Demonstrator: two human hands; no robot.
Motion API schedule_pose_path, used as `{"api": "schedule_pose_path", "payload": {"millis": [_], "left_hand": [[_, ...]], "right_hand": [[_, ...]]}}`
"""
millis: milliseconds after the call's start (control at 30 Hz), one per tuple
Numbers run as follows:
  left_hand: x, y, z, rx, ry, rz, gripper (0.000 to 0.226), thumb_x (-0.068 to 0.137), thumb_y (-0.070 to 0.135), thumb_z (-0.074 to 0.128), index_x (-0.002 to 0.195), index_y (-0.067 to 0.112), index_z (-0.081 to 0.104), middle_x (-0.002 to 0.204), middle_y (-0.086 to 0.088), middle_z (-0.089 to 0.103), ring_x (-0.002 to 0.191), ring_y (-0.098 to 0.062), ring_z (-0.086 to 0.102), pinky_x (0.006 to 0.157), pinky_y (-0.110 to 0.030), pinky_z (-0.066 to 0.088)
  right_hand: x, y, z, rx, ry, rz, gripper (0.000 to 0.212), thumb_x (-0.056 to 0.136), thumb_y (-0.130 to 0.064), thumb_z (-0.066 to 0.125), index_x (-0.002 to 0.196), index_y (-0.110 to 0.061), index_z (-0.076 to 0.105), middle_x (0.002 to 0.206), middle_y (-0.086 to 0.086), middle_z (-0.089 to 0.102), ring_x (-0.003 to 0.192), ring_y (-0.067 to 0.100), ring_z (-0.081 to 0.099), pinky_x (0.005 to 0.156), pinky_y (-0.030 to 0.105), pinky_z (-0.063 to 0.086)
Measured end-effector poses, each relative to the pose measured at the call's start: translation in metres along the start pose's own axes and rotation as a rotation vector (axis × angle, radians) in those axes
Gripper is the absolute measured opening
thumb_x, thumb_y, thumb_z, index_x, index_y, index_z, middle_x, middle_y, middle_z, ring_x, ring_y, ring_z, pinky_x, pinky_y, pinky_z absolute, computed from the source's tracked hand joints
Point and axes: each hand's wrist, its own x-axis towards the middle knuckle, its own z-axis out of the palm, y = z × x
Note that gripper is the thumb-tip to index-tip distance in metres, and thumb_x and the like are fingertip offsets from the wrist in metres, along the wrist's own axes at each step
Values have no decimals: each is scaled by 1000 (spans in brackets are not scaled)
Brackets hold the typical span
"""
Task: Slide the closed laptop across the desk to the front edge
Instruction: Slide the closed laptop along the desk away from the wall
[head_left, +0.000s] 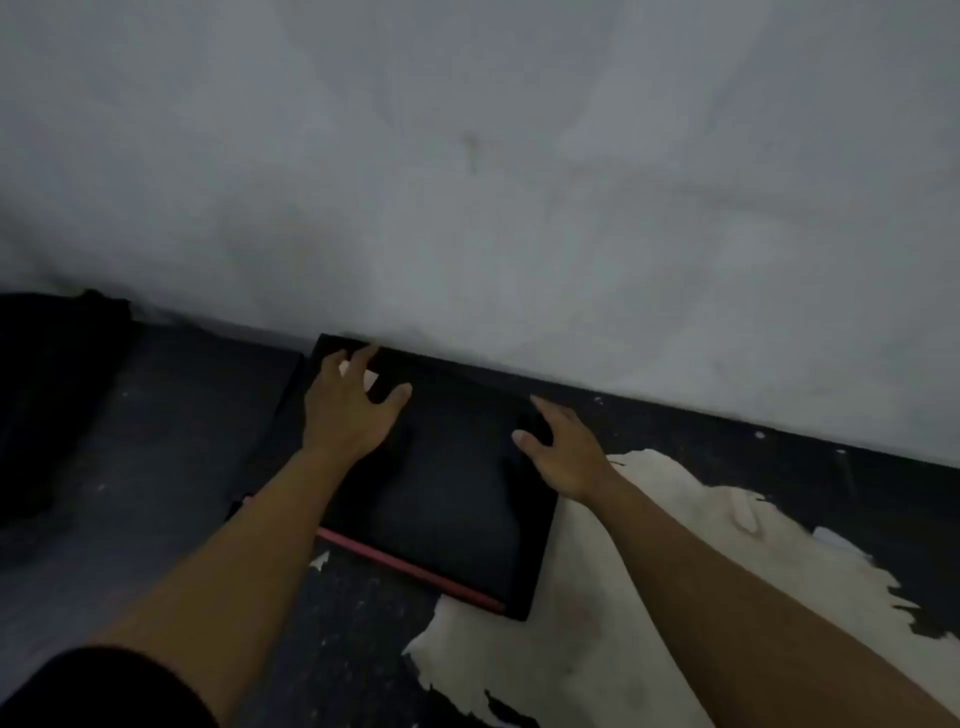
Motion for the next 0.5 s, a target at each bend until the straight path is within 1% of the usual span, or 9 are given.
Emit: {"api": "schedule_pose_path", "payload": {"millis": [33,67,100,133,200,267,367,500], "left_hand": [[7,-8,5,82,-26,-27,83,86,67,63,158,33,38,165,-16,25,150,-35,28,121,-52,21],[13,-13,8,171,-54,-64,87,85,72,60,159,37,33,168,-17,17,154,-34,18,123,-54,12],[16,-19,11,222,-94,-108,91,83,78,56,161,40,27,170,-17,10,156,-34,9,124,-55,4],[20,-23,14,238,-119,-144,95,81,83,53,162,42,23,171,-18,3,157,-35,2,123,-55,-1],[28,-31,21,297,-129,-150,102,75,91,47,162,44,20,171,-18,-3,157,-35,-5,122,-56,-6],[33,-36,23,292,-103,-146,107,69,95,47,160,46,22,171,-20,-4,156,-37,-6,121,-58,-7],[39,-37,22,205,-73,-180,111,62,95,58,157,48,26,170,-20,2,155,-38,2,120,-58,-3],[45,-36,17,149,-78,-223,115,55,90,70,155,49,29,166,-20,14,152,-40,10,118,-61,4]], "right_hand": [[9,3,8,-110,-39,17,74,102,-55,52,164,-28,23,171,4,18,156,24,14,125,45,11],[15,3,12,-230,-71,28,78,101,-60,49,165,-29,17,173,3,10,158,23,5,125,50,3],[18,4,16,-297,-93,44,82,100,-64,47,166,-30,11,173,1,3,158,23,-2,125,52,-3],[21,4,19,-311,-112,54,87,98,-67,47,166,-31,7,173,1,0,158,24,-6,124,52,-7],[27,2,23,-318,-96,49,99,92,-72,54,166,-32,2,172,4,4,158,26,-3,124,53,-6],[30,2,23,-318,-74,49,108,86,-74,62,166,-32,3,169,8,12,156,31,6,125,53,2],[34,2,20,-333,-73,73,114,78,-77,68,165,-32,10,165,9,15,152,34,15,121,55,14],[43,1,13,-379,-91,101,116,68,-83,71,159,-28,22,159,11,23,147,34,21,120,57,16]]}}
